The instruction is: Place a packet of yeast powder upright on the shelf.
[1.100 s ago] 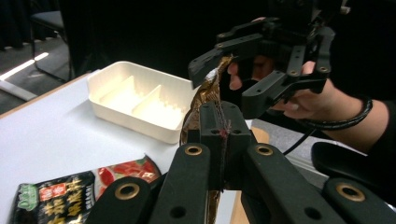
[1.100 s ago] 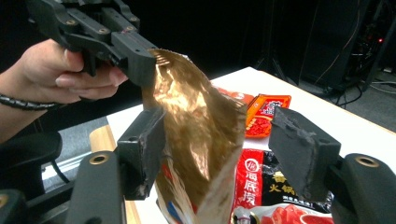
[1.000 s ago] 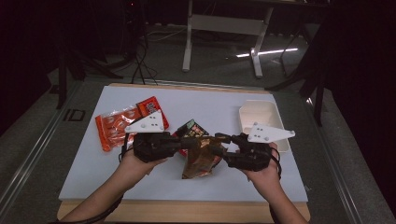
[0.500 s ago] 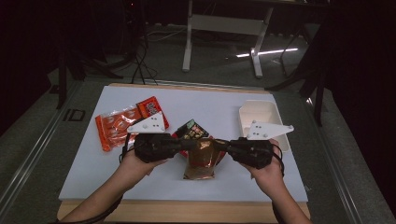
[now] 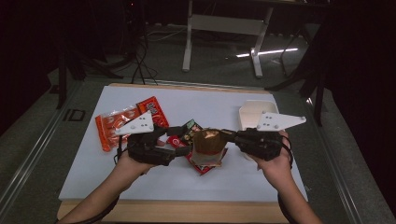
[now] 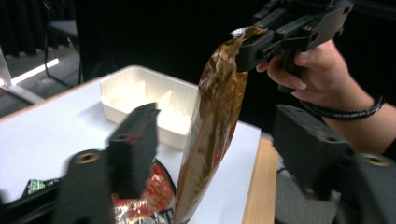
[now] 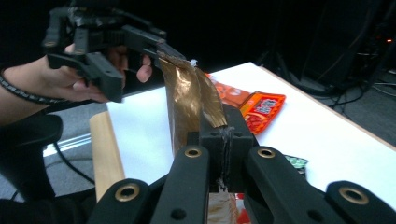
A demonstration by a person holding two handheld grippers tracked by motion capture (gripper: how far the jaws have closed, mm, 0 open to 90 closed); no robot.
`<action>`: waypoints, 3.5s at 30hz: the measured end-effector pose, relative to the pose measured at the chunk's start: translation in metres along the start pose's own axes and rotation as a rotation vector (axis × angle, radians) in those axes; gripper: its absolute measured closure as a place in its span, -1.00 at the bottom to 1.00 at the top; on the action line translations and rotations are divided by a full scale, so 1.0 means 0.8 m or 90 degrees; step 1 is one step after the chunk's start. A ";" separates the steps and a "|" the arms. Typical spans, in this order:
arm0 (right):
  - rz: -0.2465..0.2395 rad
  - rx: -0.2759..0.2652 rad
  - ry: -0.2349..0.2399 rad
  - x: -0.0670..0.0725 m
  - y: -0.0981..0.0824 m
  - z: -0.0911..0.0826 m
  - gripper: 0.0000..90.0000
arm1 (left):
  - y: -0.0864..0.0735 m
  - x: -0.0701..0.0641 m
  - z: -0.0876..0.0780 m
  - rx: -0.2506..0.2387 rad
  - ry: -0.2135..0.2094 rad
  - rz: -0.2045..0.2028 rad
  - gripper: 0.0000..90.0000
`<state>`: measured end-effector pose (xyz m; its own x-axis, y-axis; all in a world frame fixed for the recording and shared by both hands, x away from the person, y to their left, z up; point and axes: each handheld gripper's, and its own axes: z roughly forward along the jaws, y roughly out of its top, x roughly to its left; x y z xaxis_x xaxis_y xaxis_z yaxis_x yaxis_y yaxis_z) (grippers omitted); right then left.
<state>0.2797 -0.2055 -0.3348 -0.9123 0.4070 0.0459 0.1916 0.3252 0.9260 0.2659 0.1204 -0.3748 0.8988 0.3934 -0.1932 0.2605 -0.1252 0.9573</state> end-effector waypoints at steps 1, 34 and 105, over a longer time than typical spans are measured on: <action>0.000 -0.003 -0.003 -0.003 0.003 -0.003 0.98 | -0.004 0.002 -0.002 -0.006 -0.009 -0.002 -0.66; 0.023 -0.030 -0.078 -0.106 0.032 -0.038 0.98 | -0.148 0.025 -0.062 -0.010 0.118 -0.044 -0.97; 0.114 0.018 -0.224 -0.308 -0.042 -0.011 0.96 | -0.179 0.039 -0.057 -0.002 0.112 -0.078 -0.97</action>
<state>0.4952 -0.3242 -0.3738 -0.6845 0.7256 0.0701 0.3515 0.2443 0.9038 0.2404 0.1918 -0.5080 0.7852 0.5580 -0.2684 0.3627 -0.0631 0.9298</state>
